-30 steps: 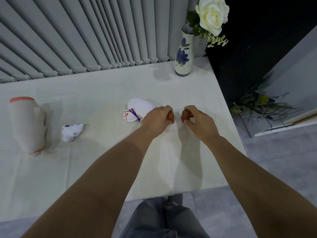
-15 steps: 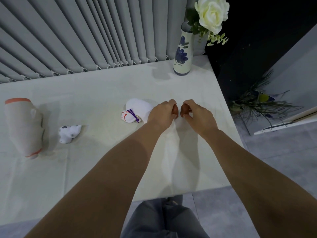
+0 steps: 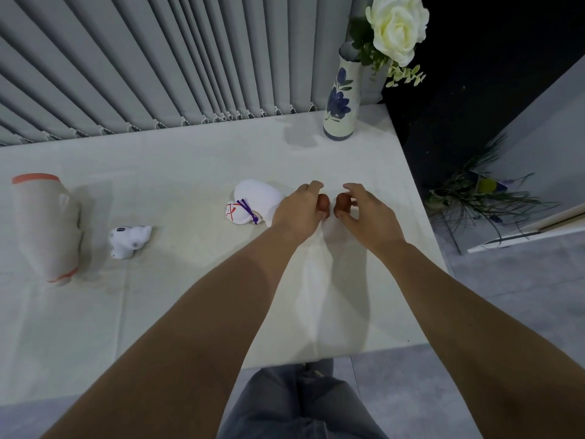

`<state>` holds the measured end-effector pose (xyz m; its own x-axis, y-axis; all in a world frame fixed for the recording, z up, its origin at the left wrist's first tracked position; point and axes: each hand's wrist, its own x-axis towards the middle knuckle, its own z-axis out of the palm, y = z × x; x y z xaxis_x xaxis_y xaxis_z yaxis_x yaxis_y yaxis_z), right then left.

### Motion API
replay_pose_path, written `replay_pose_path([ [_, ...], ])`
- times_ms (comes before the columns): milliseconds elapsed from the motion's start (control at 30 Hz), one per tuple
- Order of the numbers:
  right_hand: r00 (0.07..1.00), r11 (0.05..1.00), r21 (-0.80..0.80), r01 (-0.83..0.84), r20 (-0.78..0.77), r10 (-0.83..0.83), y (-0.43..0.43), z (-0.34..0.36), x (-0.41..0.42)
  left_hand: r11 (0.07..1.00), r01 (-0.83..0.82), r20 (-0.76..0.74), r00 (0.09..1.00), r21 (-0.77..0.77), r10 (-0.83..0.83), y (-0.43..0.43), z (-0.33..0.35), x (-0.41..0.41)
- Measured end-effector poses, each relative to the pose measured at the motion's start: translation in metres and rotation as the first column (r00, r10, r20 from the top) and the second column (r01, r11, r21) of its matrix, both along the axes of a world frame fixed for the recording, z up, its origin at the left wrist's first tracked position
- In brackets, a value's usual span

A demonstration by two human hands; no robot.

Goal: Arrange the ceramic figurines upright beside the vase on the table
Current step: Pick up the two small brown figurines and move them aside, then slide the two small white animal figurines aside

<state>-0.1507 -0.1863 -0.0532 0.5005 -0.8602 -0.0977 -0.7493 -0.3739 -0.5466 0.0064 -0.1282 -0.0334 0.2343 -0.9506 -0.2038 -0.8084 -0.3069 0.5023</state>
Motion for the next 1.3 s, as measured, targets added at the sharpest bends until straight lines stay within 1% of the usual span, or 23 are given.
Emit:
replay_pose_path([
  [67,1.0,1.0,-0.003,0.014,0.006,-0.014,0.001,0.001,-0.002,1.0,0.006,0.009,1.0,-0.015,-0.005,0.004,0.004,0.0],
  [167,0.999,0.996,-0.081,0.034,0.018,-0.033,0.007,0.006,-0.003,0.998,0.011,0.035,0.999,-0.064,-0.009,0.014,0.011,0.001],
  [233,0.999,0.986,-0.16,0.045,0.037,-0.04,0.012,0.012,0.002,0.991,0.018,0.047,0.999,-0.135,-0.011,0.025,0.015,0.005],
  [333,0.996,0.958,-0.285,0.041,0.093,-0.015,0.023,0.022,0.018,0.958,0.012,0.091,0.996,-0.286,0.014,0.048,0.018,0.016],
  [433,0.993,0.944,-0.329,-0.031,0.099,0.067,0.038,0.028,0.044,0.921,-0.037,0.176,0.978,-0.389,0.113,0.075,0.016,0.037],
  [533,0.984,0.93,-0.329,-0.165,0.016,0.18,0.055,0.029,0.075,0.903,-0.118,0.221,0.949,-0.414,0.225,0.103,0.008,0.069],
  [667,0.939,0.866,-0.366,-0.341,-0.08,0.336,0.073,0.02,0.114,0.897,-0.207,0.287,0.899,-0.391,0.332,0.143,-0.004,0.116],
  [733,0.928,0.838,-0.398,-0.372,-0.13,0.35,0.078,0.013,0.13,0.9,-0.256,0.297,0.881,-0.353,0.368,0.161,-0.01,0.138],
  [833,0.922,0.825,-0.415,-0.384,-0.228,0.314,0.081,0.003,0.148,0.902,-0.35,0.287,0.863,-0.252,0.416,0.183,-0.019,0.168],
  [967,0.916,0.852,-0.382,-0.359,-0.32,0.243,0.079,-0.008,0.16,0.906,-0.416,0.356,0.836,-0.082,0.417,0.202,-0.022,0.194],
  [1100,0.903,0.911,-0.271,-0.31,-0.385,0.192,0.077,-0.01,0.173,0.881,-0.47,0.399,0.819,0.052,0.413,0.207,-0.026,0.205],
  [1167,0.906,0.93,-0.245,-0.274,-0.391,0.164,0.072,-0.012,0.176,0.878,-0.474,0.393,0.822,0.07,0.412,0.206,-0.03,0.21],
  [1233,0.904,0.926,-0.258,-0.275,-0.398,0.157,0.067,-0.014,0.177,0.883,-0.467,0.371,0.829,0.051,0.417,0.204,-0.034,0.215],
  [1300,0.906,0.93,-0.256,-0.265,-0.395,0.15,0.063,-0.016,0.178,0.893,-0.45,0.395,0.825,0.029,0.403,0.203,-0.038,0.221],
])
